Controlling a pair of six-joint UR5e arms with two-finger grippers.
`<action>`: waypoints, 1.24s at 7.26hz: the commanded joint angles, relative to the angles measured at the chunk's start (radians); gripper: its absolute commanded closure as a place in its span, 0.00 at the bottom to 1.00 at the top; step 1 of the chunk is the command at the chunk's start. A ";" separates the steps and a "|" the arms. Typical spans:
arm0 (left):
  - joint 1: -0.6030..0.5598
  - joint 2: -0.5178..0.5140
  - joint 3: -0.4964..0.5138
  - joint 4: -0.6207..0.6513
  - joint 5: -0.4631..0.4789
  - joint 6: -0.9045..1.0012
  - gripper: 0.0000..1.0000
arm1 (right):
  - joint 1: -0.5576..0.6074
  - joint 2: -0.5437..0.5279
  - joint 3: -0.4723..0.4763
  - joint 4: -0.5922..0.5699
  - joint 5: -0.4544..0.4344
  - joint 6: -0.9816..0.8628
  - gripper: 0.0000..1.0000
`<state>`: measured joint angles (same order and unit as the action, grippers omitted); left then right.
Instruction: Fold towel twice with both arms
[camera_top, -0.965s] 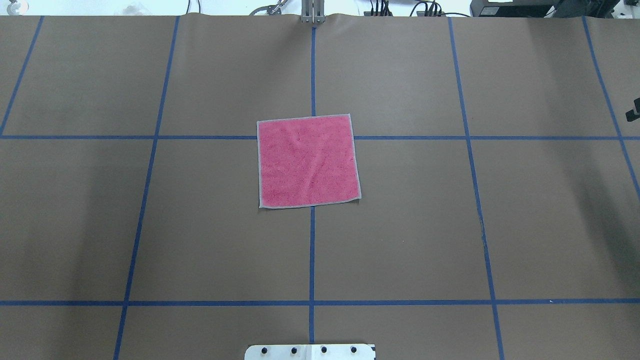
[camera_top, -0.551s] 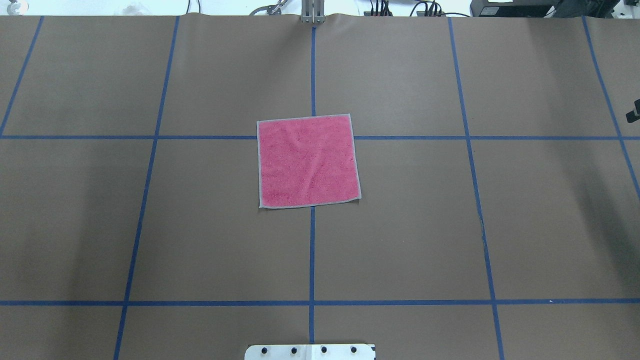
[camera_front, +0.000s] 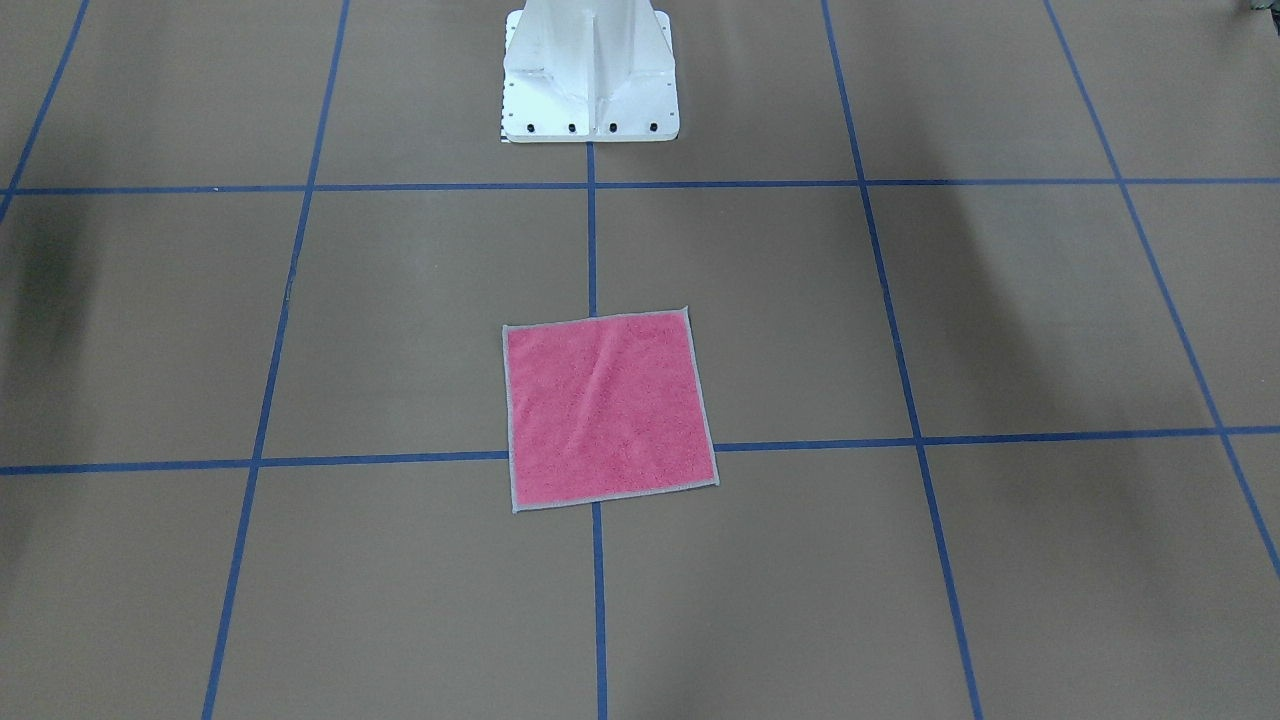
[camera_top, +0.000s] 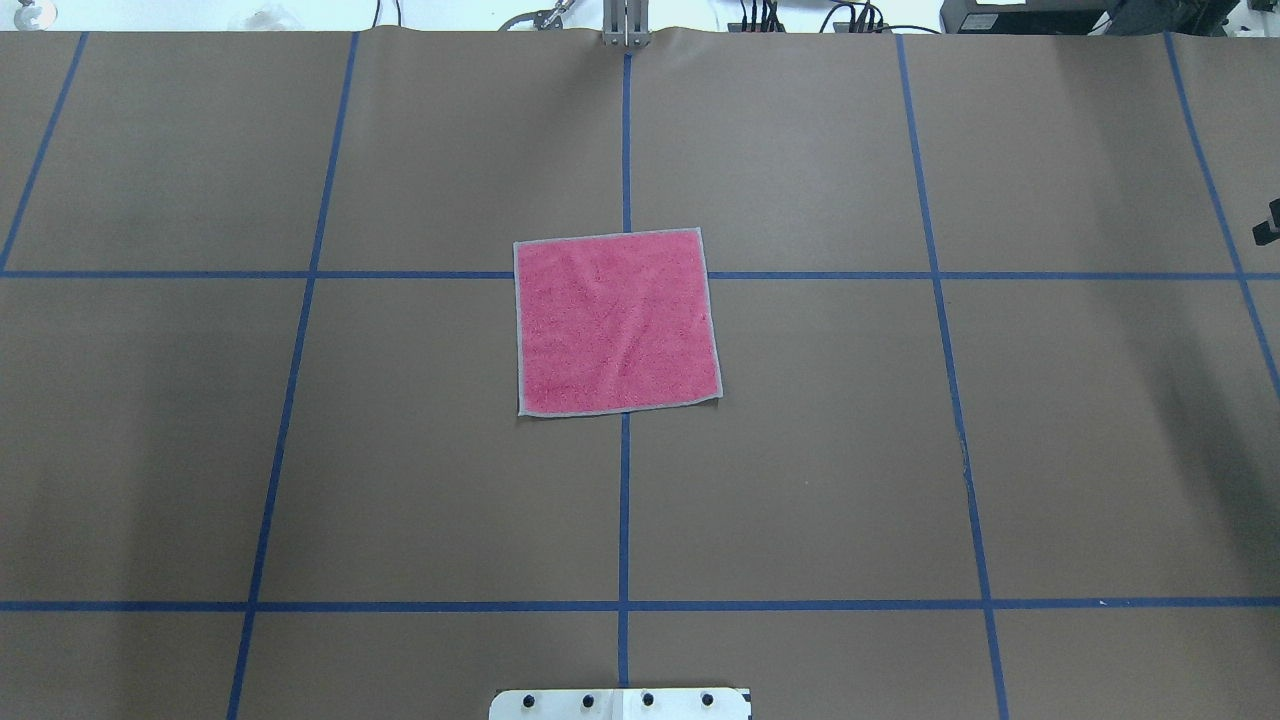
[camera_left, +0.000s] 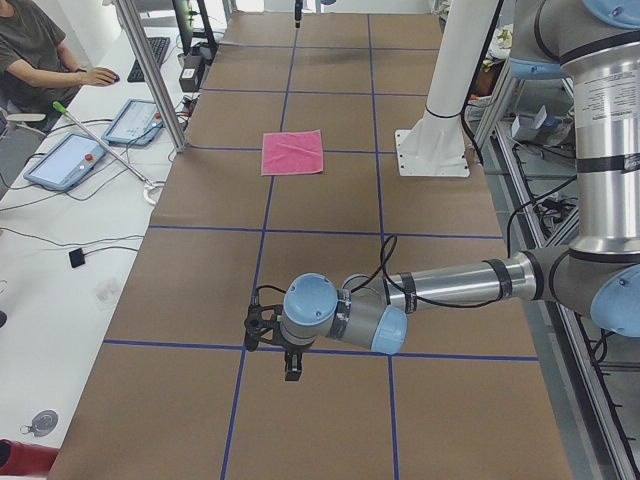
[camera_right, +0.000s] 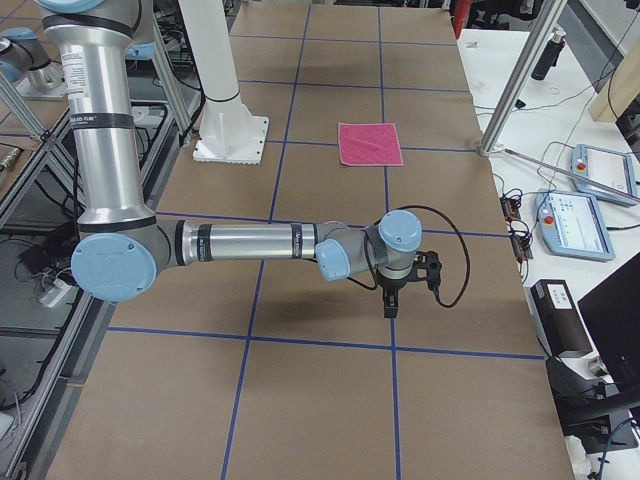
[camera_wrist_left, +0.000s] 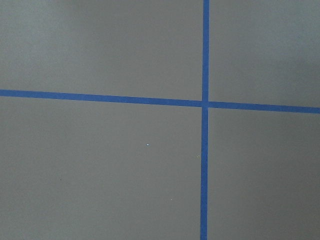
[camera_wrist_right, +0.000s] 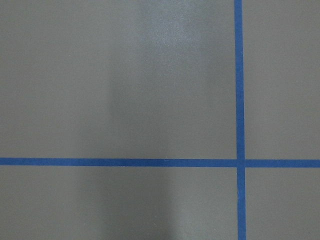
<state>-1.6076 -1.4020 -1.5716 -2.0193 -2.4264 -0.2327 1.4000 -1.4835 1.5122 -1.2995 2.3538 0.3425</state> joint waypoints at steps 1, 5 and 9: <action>0.015 0.000 -0.005 -0.068 -0.025 -0.090 0.00 | -0.004 0.006 0.023 0.000 0.005 0.004 0.00; 0.230 -0.012 -0.137 -0.160 -0.042 -0.602 0.00 | -0.149 0.006 0.162 0.002 0.004 0.209 0.00; 0.522 -0.213 -0.245 -0.156 0.046 -1.220 0.00 | -0.402 0.119 0.282 0.002 -0.037 0.714 0.01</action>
<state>-1.1973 -1.5294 -1.8059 -2.1762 -2.4387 -1.2363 1.0753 -1.4181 1.7696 -1.2978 2.3432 0.8749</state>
